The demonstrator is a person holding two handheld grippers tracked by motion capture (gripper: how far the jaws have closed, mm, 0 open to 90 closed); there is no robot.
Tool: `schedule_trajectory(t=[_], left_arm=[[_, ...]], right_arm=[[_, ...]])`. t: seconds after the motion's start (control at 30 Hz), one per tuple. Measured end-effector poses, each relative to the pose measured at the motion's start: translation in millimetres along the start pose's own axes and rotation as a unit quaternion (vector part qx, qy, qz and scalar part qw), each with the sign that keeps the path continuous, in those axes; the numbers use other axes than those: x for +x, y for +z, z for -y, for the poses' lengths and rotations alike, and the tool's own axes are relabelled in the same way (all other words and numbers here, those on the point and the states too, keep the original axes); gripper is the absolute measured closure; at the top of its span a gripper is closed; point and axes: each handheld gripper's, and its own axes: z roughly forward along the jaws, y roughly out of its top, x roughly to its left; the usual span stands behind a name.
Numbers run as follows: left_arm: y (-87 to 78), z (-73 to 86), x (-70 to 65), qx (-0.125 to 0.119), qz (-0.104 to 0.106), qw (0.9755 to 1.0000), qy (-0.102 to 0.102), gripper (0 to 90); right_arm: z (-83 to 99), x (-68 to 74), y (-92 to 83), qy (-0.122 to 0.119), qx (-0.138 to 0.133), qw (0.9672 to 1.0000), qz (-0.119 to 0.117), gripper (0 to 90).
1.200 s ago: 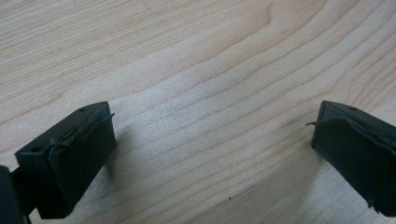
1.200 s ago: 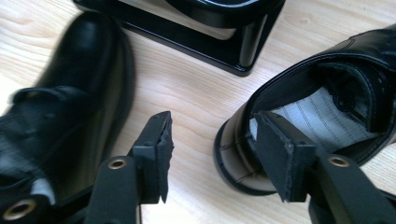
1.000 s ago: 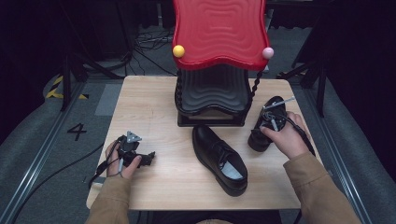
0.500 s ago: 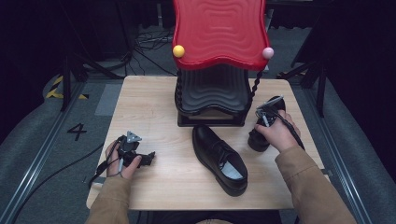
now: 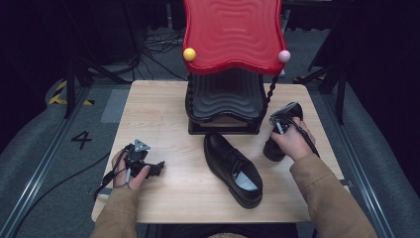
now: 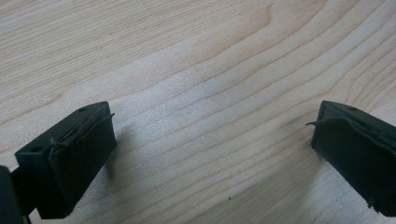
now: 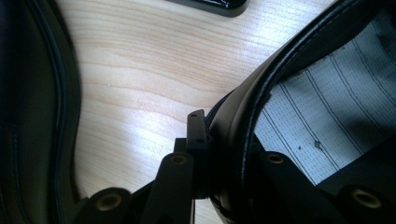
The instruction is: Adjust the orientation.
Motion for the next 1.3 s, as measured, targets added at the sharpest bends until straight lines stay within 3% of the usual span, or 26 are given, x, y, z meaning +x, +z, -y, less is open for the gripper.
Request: schedule_trajectory(t=[0.33,0.6,0.67,0.87,1.0,1.3], left_arm=[[0.0,0.0,0.0,0.000,0.000,1.0000,0.000,0.1],[0.0,0.0,0.0,0.000,0.000,1.0000,0.000,0.1],[-0.1,0.0,0.0,0.000,-0.001,1.0000,0.001,0.1],[0.0,0.0,0.0,0.000,0.000,1.0000,0.000,0.1],[0.0,0.0,0.0,0.000,0.000,1.0000,0.000,0.1],[0.0,0.0,0.0,0.000,0.000,1.0000,0.000,0.1]], right_arm=[[19.9,-1.8,-28.3,-0.038,-0.024,0.9987,-0.024,81.6],[52.2,15.9,-56.1,-0.110,-0.033,0.9932,-0.021,81.5],[56.0,18.0,-59.6,-0.116,-0.033,0.9924,-0.023,81.4],[78.3,31.6,-74.5,-0.176,-0.023,0.9838,-0.026,80.9],[89.4,39.4,-81.4,-0.200,-0.018,0.9791,-0.030,80.9],[110.6,55.8,-88.7,-0.265,-0.005,0.9632,-0.045,80.6]])
